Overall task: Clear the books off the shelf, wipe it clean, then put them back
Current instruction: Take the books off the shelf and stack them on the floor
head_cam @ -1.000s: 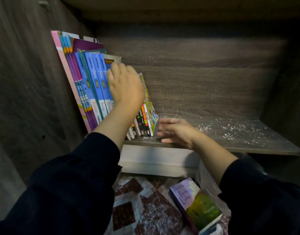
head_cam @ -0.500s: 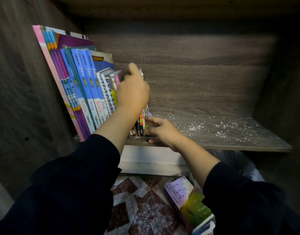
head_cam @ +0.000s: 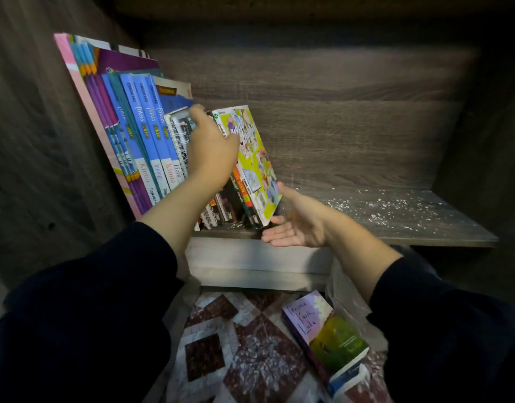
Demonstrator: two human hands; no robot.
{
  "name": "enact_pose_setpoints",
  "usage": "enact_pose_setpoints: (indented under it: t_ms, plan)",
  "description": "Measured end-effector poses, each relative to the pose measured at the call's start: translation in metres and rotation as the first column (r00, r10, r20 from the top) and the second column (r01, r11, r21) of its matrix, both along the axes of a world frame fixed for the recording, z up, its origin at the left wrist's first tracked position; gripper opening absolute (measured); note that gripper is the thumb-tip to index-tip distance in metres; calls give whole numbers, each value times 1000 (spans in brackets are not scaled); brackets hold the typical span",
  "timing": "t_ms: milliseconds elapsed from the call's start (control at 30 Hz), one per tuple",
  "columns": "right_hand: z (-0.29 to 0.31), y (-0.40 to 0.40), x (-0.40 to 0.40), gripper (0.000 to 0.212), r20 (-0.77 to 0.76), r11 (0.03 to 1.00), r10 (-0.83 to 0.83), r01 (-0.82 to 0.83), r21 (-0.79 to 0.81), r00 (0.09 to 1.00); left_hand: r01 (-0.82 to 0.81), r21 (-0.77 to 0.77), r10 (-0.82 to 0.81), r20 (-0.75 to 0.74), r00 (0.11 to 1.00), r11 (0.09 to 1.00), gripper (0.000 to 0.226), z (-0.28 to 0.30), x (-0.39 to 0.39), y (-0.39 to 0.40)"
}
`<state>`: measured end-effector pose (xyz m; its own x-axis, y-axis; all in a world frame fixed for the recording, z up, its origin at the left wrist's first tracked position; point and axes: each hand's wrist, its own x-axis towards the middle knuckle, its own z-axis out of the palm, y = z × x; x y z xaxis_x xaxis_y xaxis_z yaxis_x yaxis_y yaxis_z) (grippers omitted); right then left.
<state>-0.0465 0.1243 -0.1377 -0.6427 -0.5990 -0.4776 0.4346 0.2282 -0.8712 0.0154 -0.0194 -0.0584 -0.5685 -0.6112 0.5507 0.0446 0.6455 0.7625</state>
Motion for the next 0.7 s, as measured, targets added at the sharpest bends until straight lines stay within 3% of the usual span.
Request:
enact_pose_setpoints:
  t_ms: [67,133,200,267,400,533,700]
  plan:
    - [1,14,0,90,86,999,-1,4,-40,996,70,147,-66,-36,997,987,57,7,7,-2]
    - [0,23,5,91,157,986,-44,68,-155,987,166,349,-149,-74,986,922,53,14,17,1]
    - [0,28,11,71,221,917,-149,218,-333,964,255,507,-235,-105,966,823,49,17,31,8]
    - [1,32,20,52,277,826,-264,364,-429,924,289,565,-291,-90,953,773,48,16,46,16]
    - [-2,47,54,35,200,825,-379,427,-370,904,265,600,-320,-15,947,755,48,6,77,36]
    - [-11,68,85,31,165,841,-425,455,-292,890,210,678,-314,32,949,704,73,-9,106,52]
    - [-26,89,116,25,105,880,-428,441,-176,898,110,754,-281,103,954,648,64,-38,137,65]
